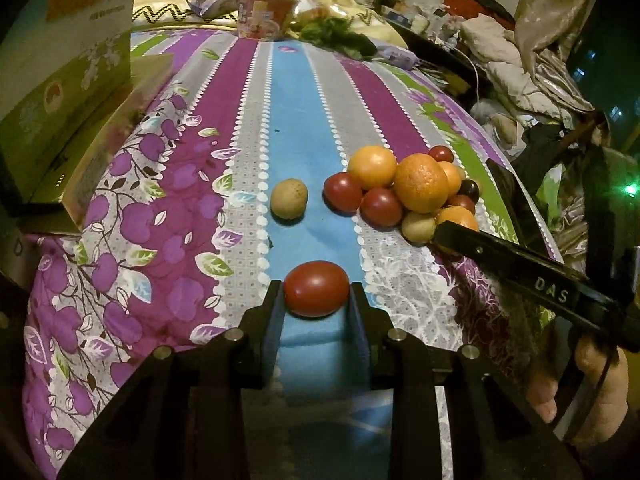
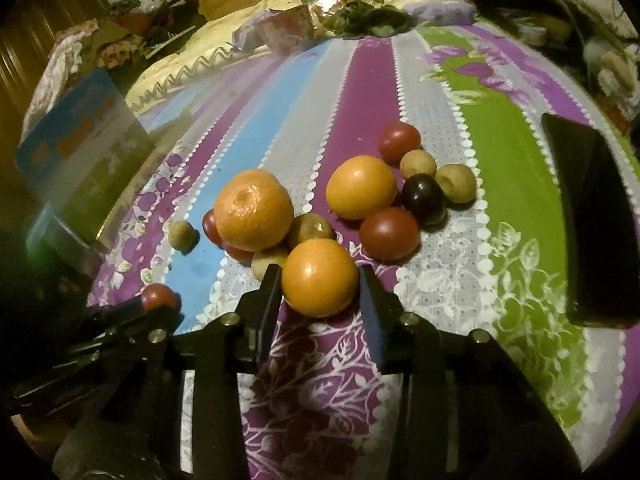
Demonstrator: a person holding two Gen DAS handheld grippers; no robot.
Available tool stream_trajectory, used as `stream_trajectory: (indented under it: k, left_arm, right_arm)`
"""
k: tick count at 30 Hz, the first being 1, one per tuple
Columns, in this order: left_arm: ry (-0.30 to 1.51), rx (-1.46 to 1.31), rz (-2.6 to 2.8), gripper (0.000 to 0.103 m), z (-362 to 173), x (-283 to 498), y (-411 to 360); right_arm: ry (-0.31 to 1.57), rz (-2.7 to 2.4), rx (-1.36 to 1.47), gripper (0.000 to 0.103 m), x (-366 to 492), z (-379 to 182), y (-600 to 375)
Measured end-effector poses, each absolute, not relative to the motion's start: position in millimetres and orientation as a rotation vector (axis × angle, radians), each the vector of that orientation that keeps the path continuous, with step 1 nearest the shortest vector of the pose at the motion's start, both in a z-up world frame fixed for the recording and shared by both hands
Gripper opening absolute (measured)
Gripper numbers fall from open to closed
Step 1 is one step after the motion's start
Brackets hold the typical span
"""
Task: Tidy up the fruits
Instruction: 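Grasp an orange with the right tool and lift it, then carry the tomato and orange over the blue basket with both tools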
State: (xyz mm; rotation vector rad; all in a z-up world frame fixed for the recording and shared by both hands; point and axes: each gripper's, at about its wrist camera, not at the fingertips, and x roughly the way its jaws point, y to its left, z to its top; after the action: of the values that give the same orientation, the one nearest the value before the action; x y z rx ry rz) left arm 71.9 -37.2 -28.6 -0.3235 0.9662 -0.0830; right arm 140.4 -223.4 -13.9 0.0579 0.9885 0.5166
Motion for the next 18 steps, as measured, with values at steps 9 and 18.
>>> stream_trajectory:
  k: [9,18]
  left_arm:
    - [0.917,-0.252,-0.038,0.032,30,56,-38]
    - [0.82,-0.224,0.0,0.032,107,20,-25]
  right_arm:
    - [0.868,0.332,-0.001,0.038,91,53,-242]
    - [0.796,0.322,-0.028,0.038,58,105,-234]
